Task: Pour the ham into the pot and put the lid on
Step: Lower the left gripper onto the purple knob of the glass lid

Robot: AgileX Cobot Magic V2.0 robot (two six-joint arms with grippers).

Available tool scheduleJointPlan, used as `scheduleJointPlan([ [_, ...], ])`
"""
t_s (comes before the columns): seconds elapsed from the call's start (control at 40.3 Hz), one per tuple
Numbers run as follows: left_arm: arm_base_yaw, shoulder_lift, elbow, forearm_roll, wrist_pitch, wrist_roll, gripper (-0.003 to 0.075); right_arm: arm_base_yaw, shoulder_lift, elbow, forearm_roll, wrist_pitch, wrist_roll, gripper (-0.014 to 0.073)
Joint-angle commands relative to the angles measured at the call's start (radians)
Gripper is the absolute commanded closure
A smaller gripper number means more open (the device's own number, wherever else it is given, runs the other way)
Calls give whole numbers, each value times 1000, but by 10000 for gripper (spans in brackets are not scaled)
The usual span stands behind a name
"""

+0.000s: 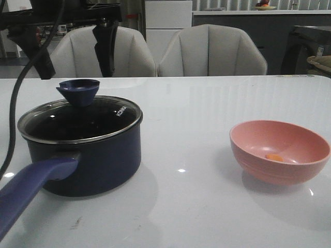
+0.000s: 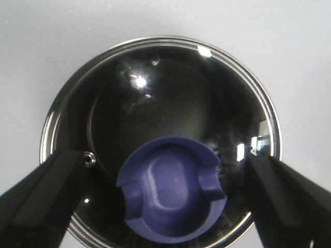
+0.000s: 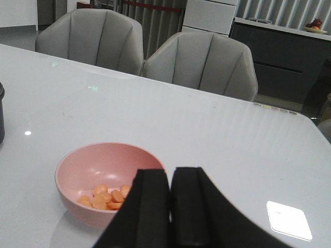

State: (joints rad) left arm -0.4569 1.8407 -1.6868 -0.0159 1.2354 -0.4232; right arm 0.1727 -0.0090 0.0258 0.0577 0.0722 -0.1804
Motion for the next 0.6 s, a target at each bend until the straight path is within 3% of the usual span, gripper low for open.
scheduleJointPlan([
  [0.0,2,-38,-30,-21,43,-19,73,-6,-20,10,2,-82,-3,444],
  [0.571,2,-6,1,-42,50,-47,73,-6,-20,10,2,-82,-3,444],
])
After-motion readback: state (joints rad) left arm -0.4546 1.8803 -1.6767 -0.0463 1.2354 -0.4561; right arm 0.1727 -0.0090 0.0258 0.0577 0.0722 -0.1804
